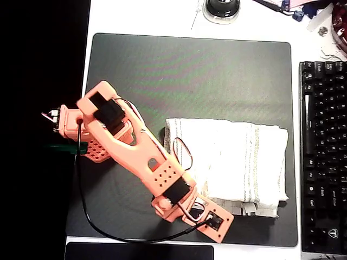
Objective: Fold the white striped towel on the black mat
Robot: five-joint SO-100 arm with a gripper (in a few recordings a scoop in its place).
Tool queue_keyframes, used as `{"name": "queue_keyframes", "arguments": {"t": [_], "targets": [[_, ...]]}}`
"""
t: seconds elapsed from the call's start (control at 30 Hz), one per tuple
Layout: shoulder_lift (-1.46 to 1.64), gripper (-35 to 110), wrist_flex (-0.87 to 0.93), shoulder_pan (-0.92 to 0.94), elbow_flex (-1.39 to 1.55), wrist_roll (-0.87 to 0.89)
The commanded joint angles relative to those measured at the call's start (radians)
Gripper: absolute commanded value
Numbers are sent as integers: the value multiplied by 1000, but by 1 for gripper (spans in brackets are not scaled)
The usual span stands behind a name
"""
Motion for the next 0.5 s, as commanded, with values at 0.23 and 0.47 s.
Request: {"name": "queue_keyframes", "arguments": {"t": [0.23, 0.47], "targets": [[-2, 0, -14, -20, 25, 11], [58, 1, 106, -41, -77, 23]]}}
